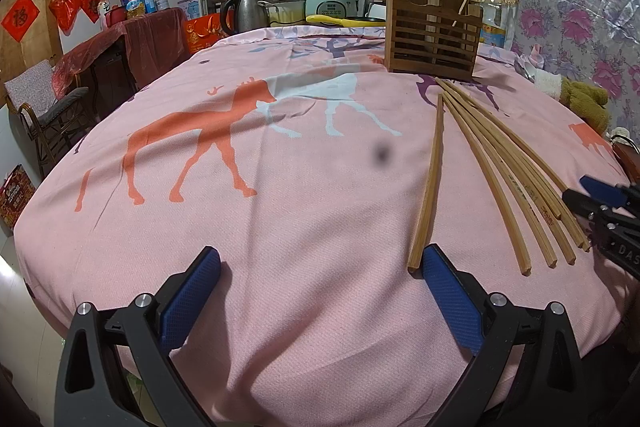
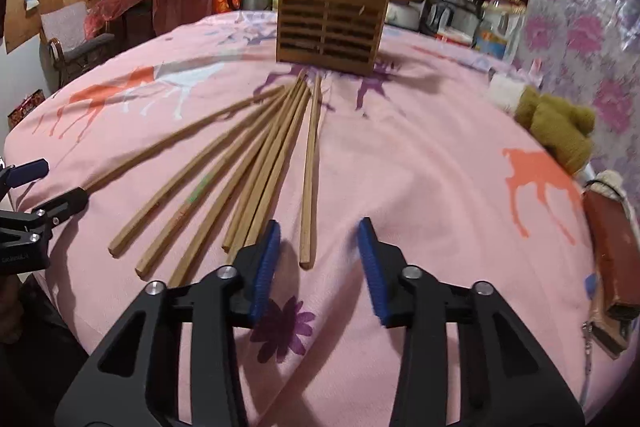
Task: Organize utensils
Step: 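Move the right tool to a loose chopstick and begin closing on it, then close the left tool on a chopstick while the right tool closes on another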
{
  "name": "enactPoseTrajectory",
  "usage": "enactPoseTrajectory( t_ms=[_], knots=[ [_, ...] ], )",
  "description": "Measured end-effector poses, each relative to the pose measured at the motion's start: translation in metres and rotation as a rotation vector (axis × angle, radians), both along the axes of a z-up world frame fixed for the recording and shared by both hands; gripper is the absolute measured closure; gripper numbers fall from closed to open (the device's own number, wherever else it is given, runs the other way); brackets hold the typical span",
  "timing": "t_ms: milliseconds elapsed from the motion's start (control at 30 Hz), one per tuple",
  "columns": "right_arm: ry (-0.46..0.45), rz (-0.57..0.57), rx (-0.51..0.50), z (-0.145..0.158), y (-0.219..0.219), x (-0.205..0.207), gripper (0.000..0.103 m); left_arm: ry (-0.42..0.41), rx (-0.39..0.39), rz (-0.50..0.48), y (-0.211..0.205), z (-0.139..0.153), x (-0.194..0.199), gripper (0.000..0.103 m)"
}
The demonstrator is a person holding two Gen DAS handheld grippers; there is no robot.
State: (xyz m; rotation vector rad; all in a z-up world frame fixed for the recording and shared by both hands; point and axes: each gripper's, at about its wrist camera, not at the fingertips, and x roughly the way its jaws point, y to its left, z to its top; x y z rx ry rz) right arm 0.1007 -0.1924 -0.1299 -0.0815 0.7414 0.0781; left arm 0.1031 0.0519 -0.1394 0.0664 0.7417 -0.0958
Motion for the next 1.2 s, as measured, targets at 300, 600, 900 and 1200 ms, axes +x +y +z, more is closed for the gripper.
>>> enactPoseTrajectory(
  t_ms=[300, 600, 900, 1200],
  knots=[
    [0.028, -0.088, 0.062, 0.000, -0.023, -0.004, 0.094, 0.004, -0.007, -0.020, -0.002, 0.001, -0.002, 0.006],
    [0.026, -0.092, 0.050, -0.001, -0.021, -0.005, 0.092, -0.005, -0.039, -0.199, -0.023, 0.003, -0.009, 0.045],
    [0.031, -0.096, 0.067, 0.000, -0.023, -0.005, 0.092, 0.037, -0.125, -0.408, -0.050, 0.005, -0.012, 0.094],
    [0.029, -0.098, 0.061, 0.000, -0.022, -0.005, 0.092, 0.034, -0.127, -0.393, -0.054, 0.002, -0.009, 0.091]
  ],
)
